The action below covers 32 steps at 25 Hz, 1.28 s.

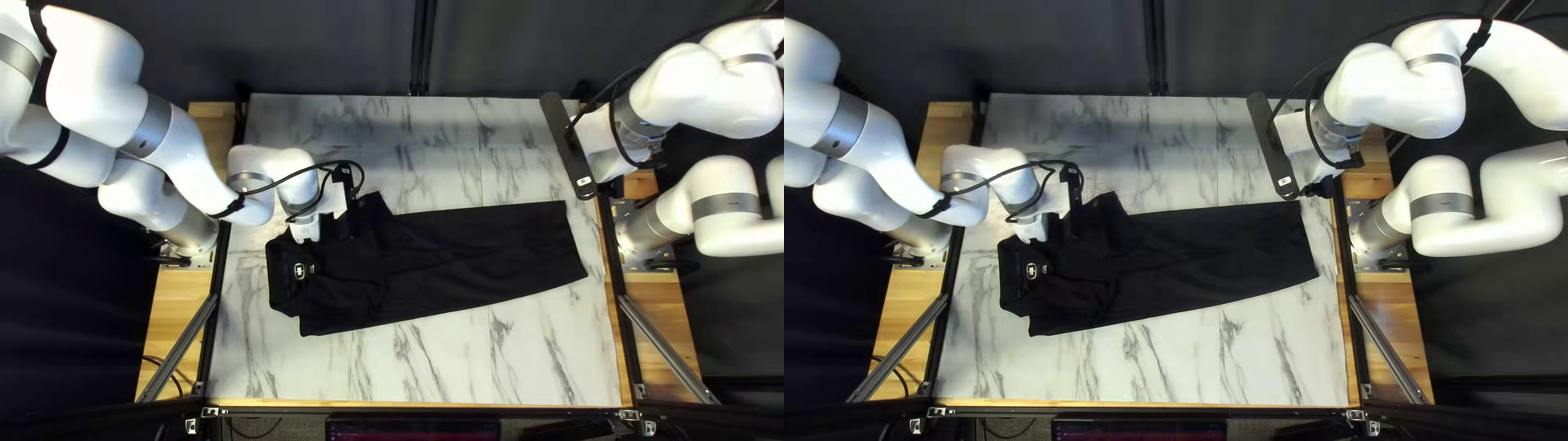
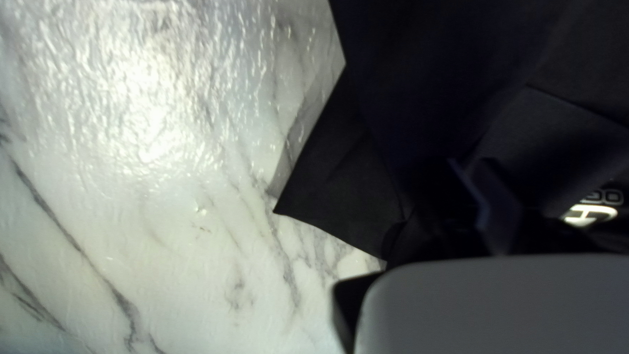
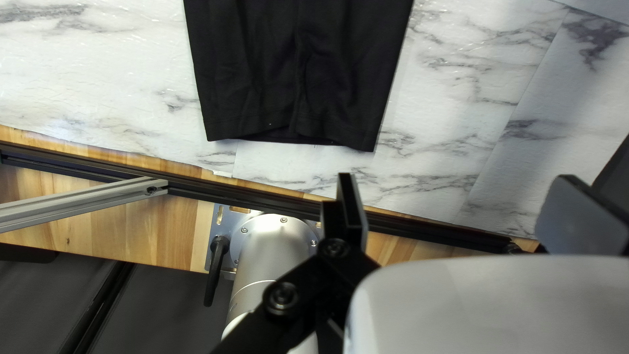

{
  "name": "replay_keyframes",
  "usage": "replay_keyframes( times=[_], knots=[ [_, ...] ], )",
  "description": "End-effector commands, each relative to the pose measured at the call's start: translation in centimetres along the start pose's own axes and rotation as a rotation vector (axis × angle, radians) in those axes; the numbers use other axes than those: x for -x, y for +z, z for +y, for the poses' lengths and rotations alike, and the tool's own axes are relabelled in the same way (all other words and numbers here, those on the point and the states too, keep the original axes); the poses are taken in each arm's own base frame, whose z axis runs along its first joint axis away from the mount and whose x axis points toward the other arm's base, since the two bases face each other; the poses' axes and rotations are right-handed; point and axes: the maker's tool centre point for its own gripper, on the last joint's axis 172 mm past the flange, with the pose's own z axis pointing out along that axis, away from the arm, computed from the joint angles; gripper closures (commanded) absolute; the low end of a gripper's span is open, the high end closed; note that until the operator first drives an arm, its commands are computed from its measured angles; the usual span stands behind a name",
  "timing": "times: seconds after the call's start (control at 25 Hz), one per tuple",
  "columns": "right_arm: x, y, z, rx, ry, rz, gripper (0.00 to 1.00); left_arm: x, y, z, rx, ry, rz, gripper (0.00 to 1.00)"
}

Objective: Fold t-shirt

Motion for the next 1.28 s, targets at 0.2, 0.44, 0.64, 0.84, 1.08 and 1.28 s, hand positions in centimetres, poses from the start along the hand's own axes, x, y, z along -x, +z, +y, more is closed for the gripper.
replay_keyframes(
  times=[0.2,0.44,0.64,0.84,1.08,1.28],
  knots=[
    [0.0,0.0,0.0,0.0,0.0,0.0,0.0,1.0,-0.2,-0.2,-0.027,-0.016,0.011,0.0],
    [0.0,0.0,0.0,0.0,0.0,0.0,0.0,0.3,-0.1,-1.0,-0.034,-0.018,0.011,0.0],
    [0.0,0.0,0.0,0.0,0.0,0.0,0.0,-0.2,0.6,-1.9,-0.039,-0.025,-0.001,0.0],
    [0.0,0.0,0.0,0.0,0.0,0.0,0.0,-0.7,1.8,-2.3,-0.036,-0.033,-0.018,0.0],
    [0.0,0.0,0.0,0.0,0.0,0.0,0.0,-1.1,1.7,-2.1,-0.032,-0.029,-0.025,1.0],
    [0.0,0.0,0.0,0.0,0.0,0.0,0.0,-1.1,1.5,-2.0,-0.035,-0.027,-0.024,1.0]
  ],
)
